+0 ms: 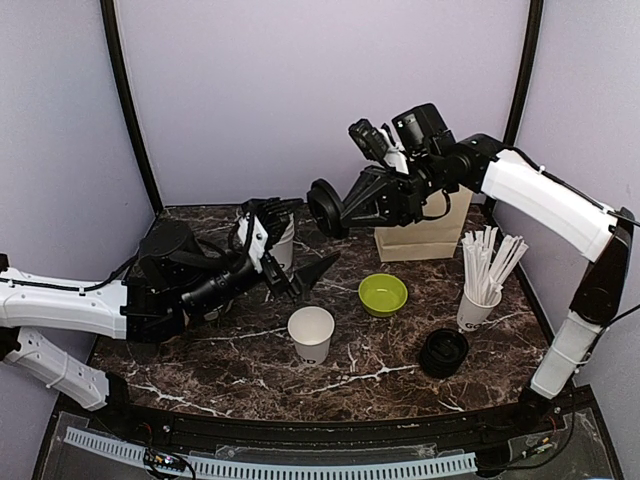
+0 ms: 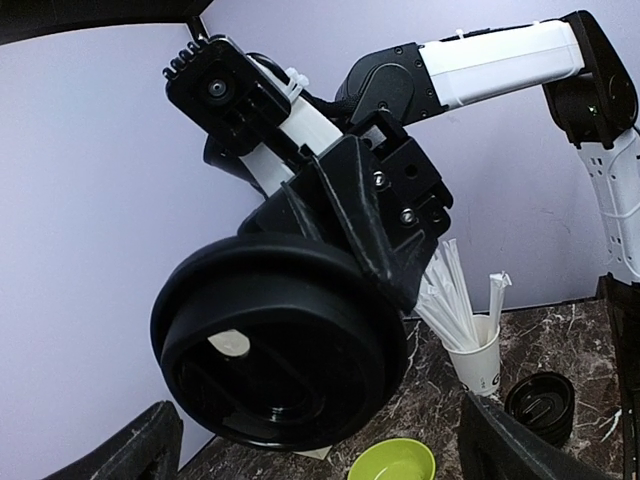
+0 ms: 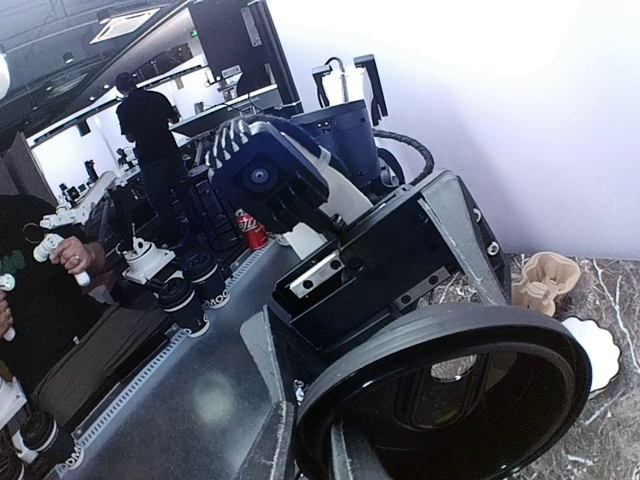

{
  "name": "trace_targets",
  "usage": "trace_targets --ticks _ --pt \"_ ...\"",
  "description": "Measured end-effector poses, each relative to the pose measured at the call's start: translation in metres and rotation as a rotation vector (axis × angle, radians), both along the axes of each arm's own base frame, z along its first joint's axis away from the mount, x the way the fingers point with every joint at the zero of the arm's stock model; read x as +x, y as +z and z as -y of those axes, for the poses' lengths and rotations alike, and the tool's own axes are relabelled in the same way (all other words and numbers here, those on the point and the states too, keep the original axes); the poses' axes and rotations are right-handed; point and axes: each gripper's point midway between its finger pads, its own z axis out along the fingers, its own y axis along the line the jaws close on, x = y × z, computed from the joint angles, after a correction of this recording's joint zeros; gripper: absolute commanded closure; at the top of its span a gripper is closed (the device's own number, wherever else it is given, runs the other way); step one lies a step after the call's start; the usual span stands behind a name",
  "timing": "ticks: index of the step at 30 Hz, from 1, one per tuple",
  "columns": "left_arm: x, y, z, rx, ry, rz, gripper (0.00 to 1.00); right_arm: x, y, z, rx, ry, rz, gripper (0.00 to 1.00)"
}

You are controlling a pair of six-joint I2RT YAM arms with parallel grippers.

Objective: Pack the takeout coffee

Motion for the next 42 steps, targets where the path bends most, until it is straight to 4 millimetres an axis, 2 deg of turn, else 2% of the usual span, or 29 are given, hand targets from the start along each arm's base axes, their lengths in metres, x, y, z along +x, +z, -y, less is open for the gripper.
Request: trace_targets --ticks 6,10,21,23,27,33,37,40,42 --pt "0.005 0.008 0.002 -0.02 0.021 0.006 0.12 -0.004 0.003 0.003 0.008 0.003 0.005 0.87" --pt "0.006 0.015 0.005 -0.032 0.022 0.014 0.12 -0.004 0.001 0.004 0.008 0.003 0.004 0.87" --pt "0.009 0.014 0.011 -0.029 0.017 0.009 0.25 -0.005 -0.003 0.004 0.004 0.005 -0.003 0.85" --pt "0.009 0.014 0.011 -0.029 0.017 0.008 0.27 -0.005 -0.003 0.004 0.004 0.005 -0.002 0.78" --pt "0.011 0.012 0.012 -0.017 0.017 -0.008 0.28 -0.004 -0.006 0.004 -0.006 -0.006 0.004 0.57" --pt "0.017 0.006 0.013 0.052 0.04 -0.094 0.29 0.012 -0.022 0.007 -0.092 -0.151 0.118 0.49" --pt "0.019 -0.007 0.001 0.139 0.08 -0.197 0.3 0.03 -0.041 0.018 -0.192 -0.303 0.215 0.48" --pt "0.017 -0.016 -0.012 0.211 0.109 -0.285 0.3 0.044 -0.062 0.026 -0.279 -0.405 0.257 0.47" --pt "0.016 -0.023 -0.02 0.25 0.127 -0.335 0.3 0.058 -0.087 0.032 -0.367 -0.491 0.267 0.47"
